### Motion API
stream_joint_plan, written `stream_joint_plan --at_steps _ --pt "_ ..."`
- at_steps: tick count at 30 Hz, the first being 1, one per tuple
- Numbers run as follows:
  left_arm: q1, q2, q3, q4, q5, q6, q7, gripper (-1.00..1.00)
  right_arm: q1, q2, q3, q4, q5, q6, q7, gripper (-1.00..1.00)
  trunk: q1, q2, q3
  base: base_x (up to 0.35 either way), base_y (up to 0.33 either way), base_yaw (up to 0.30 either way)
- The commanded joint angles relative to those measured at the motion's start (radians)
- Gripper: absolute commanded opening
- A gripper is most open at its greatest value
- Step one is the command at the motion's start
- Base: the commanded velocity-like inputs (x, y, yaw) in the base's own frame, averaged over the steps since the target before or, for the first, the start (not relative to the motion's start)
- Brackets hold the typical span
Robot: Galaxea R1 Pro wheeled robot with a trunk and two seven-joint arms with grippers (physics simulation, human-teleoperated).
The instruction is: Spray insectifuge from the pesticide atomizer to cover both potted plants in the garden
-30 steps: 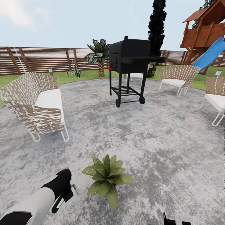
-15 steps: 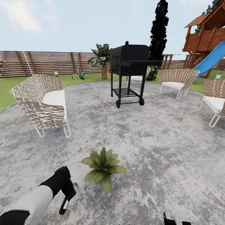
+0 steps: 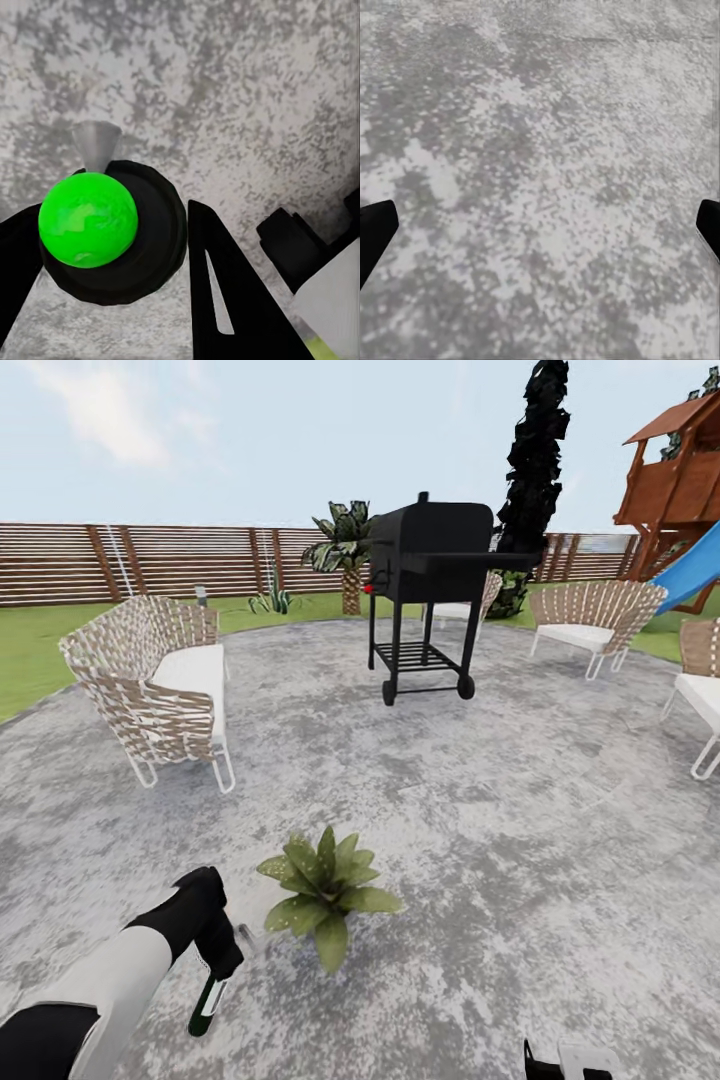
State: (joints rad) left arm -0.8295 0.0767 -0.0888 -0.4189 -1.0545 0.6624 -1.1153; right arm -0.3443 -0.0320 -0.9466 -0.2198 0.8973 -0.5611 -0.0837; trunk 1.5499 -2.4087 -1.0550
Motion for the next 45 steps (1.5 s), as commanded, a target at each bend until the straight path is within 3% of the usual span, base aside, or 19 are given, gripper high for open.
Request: stream_joint_plan --at_steps 1,9,19,30,45 --pt "0.004 0.0 -0.005 -0.014 -0.002 0.008 -0.006 -1.0 -0.001 0.0 -0.004 0.002 0.011 -0.003 -0.007 1.0 0.0 0.0 -0.001 0.283 -0.139 0.0" --pt "0.011 -0.003 0.0 -0.036 0.002 0.011 -0.001 -1.0 -0.001 0.0 -0.005 0.002 0.009 -0.003 -0.007 1.0 0.0 0.0 -0.001 0.19 -0.028 0.014" --pt "0.013 -0.006 0.002 -0.035 0.01 0.013 0.008 -1.0 -0.001 0.0 -0.004 0.002 0.009 -0.003 -0.007 1.0 0.0 0.0 -0.001 0.001 -0.015 0.249" --pt "0.013 -0.006 0.003 -0.029 0.011 0.013 0.008 -1.0 -0.001 0.0 -0.004 0.002 0.009 -0.003 -0.007 1.0 0.0 0.0 -0.001 -0.124 -0.251 0.036" --pt "0.013 -0.006 0.008 -0.023 0.016 0.013 0.038 -1.0 -0.001 0.001 -0.004 0.003 0.011 -0.003 -0.007 1.0 0.0 0.0 -0.001 -0.128 -0.225 0.26"
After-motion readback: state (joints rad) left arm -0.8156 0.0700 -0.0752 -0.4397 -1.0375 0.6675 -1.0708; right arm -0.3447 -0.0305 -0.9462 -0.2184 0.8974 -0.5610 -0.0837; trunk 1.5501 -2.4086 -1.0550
